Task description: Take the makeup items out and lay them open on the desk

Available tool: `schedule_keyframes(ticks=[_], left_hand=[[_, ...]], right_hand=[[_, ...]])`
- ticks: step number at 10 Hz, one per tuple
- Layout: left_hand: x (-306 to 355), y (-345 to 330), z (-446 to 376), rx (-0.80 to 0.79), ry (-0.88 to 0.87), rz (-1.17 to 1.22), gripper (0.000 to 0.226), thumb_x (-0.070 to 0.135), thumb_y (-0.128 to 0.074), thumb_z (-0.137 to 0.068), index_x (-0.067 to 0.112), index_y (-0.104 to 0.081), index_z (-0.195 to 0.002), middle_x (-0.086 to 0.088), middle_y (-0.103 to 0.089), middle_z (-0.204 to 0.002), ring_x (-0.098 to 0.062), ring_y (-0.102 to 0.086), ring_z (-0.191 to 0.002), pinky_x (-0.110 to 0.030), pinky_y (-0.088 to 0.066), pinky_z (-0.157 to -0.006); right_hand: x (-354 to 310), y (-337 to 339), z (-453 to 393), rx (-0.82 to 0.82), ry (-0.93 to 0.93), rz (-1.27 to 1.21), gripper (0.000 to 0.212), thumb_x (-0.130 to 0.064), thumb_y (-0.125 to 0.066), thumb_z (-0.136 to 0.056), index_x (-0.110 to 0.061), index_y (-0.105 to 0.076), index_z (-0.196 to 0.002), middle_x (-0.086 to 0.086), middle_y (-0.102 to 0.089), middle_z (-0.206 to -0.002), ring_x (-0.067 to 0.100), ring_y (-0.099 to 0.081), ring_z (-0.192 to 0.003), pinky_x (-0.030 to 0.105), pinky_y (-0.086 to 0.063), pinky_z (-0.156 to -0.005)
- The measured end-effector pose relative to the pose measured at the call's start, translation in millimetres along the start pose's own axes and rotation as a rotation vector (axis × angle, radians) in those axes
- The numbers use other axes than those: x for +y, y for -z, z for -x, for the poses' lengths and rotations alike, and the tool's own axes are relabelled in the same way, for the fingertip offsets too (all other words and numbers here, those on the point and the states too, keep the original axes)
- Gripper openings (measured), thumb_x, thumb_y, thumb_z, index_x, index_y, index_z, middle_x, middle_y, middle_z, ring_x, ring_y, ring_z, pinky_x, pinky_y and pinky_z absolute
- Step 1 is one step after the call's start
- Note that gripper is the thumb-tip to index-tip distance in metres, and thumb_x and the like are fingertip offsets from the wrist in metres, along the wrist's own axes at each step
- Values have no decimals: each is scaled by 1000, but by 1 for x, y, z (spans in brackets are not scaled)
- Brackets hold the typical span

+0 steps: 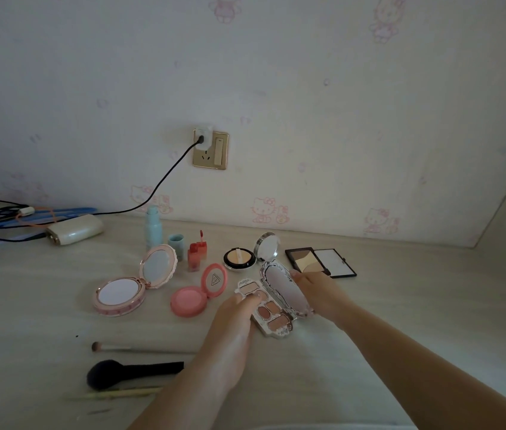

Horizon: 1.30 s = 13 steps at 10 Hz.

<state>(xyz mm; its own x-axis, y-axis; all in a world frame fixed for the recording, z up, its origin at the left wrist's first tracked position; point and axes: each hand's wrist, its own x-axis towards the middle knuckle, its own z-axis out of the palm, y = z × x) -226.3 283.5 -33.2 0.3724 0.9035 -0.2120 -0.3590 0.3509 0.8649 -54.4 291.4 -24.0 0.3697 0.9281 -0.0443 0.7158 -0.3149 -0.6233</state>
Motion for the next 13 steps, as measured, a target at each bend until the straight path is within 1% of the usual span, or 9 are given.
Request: schedule_keyframes(ticks=[1, 5, 7, 8, 9, 10, 11, 12, 13], left_hand=[[0, 2, 0, -3, -19, -81, 16, 0, -52, -87, -5, -64, -96, -21, -72, -95, -25, -67, -83, -45, -47, -93], [0, -1, 4, -9, -29, -128, 18, -1, -50, -87, 0, -67, -93, -17, -73, -95, -24, -69, -85, -41, -48, -92], [0, -1, 4, -22, -37, -138, 24, -6, -47, -86, 4, -69, -87, -15, -73, -93, -20, -70, -79, -34, -52, -81], [2, -2, 6, -15, -33, -116, 19, -4, -50, -86, 5, -66, -91, -13, -73, -94, -15, -70, -73, -26, -54, -70], [6, 0, 11, 48, -52, -113, 23, 0, -53, -88, 13, -60, -105, -3, -69, -100, -3, -66, -71, -23, -52, -68], [10, 10, 15, 72, -120, -196, 55, 5, -55, -89, 20, -39, -139, 2, -55, -126, -6, -57, -102, -38, -44, -101], [13, 16, 23, 64, -164, -221, 60, 7, -57, -89, 20, -35, -143, 3, -51, -130, -3, -52, -106, -38, -42, -104], [20, 13, 30, 62, -198, -212, 52, 4, -58, -89, 18, -43, -136, 8, -54, -115, 4, -52, -97, -34, -45, -98], [25, 7, 22, 55, -208, -221, 43, 3, -59, -88, 19, -49, -127, 8, -58, -108, 1, -56, -96, -29, -47, -90]], right_hand=[[-1, -2, -1, -6, -9, -20, 50, -45, -34, -98, -15, -35, -58, -1, -37, -56, 15, -41, -54, 28, -34, -60], [1, -4, -4, 7, -58, -222, 46, -44, -43, -95, -19, -29, -59, -3, -28, -56, 14, -30, -55, 29, -25, -61], [3, -6, -7, 10, -82, -284, 45, -46, -43, -94, -20, -31, -60, -4, -28, -54, 13, -28, -52, 27, -24, -57], [3, -2, -5, 14, -99, -323, 43, -47, -44, -94, -14, -44, -66, -1, -37, -60, 16, -37, -59, 30, -33, -64], [8, 5, -1, 31, -67, -458, 37, -37, -47, -95, -3, -62, -91, 5, -55, -78, 19, -52, -73, 39, -53, -78], [11, 13, 9, 116, 1, -494, 20, -24, -49, -96, -17, -62, -110, -5, -62, -96, 16, -59, -91, 40, -53, -90], [12, 19, 18, 169, 70, -530, 24, -20, -53, -94, -20, -59, -117, -14, -61, -92, 12, -58, -88, 41, -51, -93], [10, 19, 26, 153, 126, -579, 25, -16, -56, -92, -24, -59, -115, -15, -62, -93, 5, -58, -89, 38, -48, -98], [7, 24, 19, 173, 169, -623, 29, -11, -54, -91, -34, -59, -107, -15, -63, -96, 4, -59, -92, 41, -45, -102]])
